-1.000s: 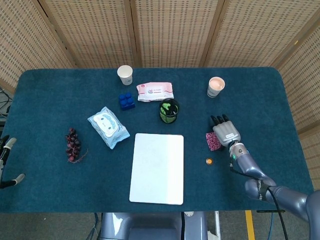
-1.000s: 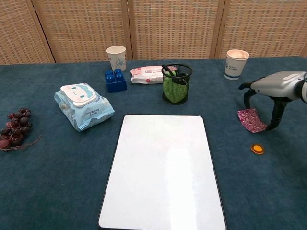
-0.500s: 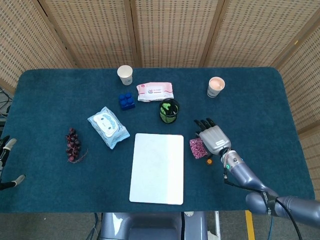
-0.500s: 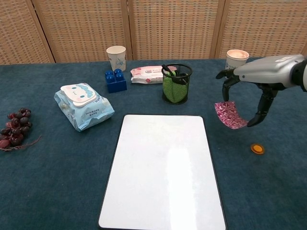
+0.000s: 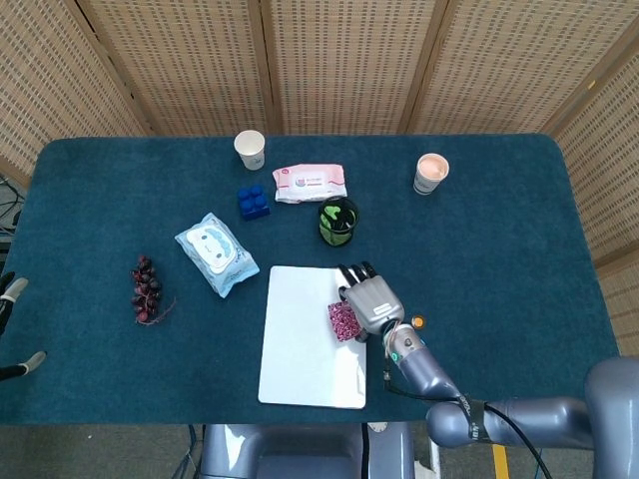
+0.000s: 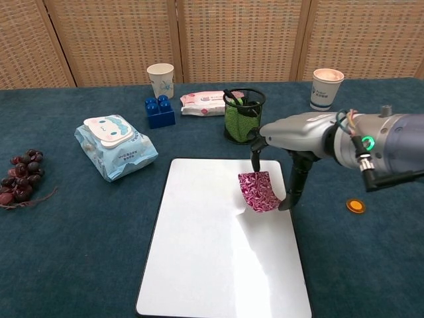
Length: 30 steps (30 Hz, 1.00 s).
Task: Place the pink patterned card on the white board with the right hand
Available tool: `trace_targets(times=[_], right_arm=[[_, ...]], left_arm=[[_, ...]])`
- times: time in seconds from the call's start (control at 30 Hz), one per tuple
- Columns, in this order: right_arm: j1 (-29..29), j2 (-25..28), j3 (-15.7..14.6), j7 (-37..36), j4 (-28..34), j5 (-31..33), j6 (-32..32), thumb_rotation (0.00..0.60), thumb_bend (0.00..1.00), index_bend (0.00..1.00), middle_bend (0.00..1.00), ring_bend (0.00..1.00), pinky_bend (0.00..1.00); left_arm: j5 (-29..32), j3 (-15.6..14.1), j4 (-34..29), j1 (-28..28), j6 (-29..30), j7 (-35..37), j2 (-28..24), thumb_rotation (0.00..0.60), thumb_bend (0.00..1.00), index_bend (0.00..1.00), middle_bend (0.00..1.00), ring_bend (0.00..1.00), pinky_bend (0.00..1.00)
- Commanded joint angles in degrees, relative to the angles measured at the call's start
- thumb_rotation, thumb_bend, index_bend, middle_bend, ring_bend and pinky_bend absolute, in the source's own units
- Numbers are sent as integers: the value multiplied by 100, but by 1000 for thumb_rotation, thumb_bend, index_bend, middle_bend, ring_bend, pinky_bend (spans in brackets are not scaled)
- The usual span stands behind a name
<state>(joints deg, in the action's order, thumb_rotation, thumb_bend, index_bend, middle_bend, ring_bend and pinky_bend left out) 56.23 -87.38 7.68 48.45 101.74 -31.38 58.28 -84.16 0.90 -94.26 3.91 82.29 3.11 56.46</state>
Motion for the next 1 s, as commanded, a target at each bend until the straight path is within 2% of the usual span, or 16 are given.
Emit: trace_targets(times=[0.03, 0.1, 0.17, 0.23, 0.47, 0.67, 0.77, 0.9, 1.0], right_arm=[[121, -240, 74, 72, -140, 279, 164, 600, 107, 385, 0, 0, 0], [143, -303, 94, 73, -190, 360, 193, 600, 39, 191, 0, 0, 0], [157, -335, 113, 74, -204, 411, 239, 600, 2, 41, 0, 0, 0], [168, -324, 145, 78, -144, 503, 321, 600, 0, 1, 0, 0, 0], [80, 72, 158, -1, 300, 434, 535, 600, 0, 0, 0, 0, 0], [-198, 603, -128, -251, 639, 111, 534, 600, 0, 7, 0, 0, 0], [-435, 795, -348, -541, 590, -303, 487, 600, 9, 93, 0, 0, 0], [-844, 850, -698, -1143, 164, -1259, 433, 600, 134, 297, 0, 0, 0], [-1120, 729, -900, -1624, -345, -1912, 419, 600, 183, 334, 0, 0, 0]], left_arm=[[14, 5, 10, 12, -23, 9, -3, 600, 0, 0, 0, 0, 0], [24, 7, 16, 18, -39, 21, -5, 600, 0, 0, 0, 0, 0], [33, 13, 21, 18, -39, 32, -6, 600, 0, 0, 0, 0, 0], [42, 16, 26, 20, -45, 38, -6, 600, 0, 0, 0, 0, 0], [42, 10, 23, 32, -68, -18, 11, 600, 0, 0, 0, 0, 0], [-4, -14, -14, 22, -45, -82, 22, 600, 0, 0, 0, 0, 0], [-40, -29, -26, 8, -12, -123, 31, 600, 0, 0, 0, 0, 0], [-80, -46, -48, -8, 29, -193, 51, 600, 0, 0, 0, 0, 0], [-109, -56, -67, -17, 55, -242, 66, 600, 0, 0, 0, 0, 0]])
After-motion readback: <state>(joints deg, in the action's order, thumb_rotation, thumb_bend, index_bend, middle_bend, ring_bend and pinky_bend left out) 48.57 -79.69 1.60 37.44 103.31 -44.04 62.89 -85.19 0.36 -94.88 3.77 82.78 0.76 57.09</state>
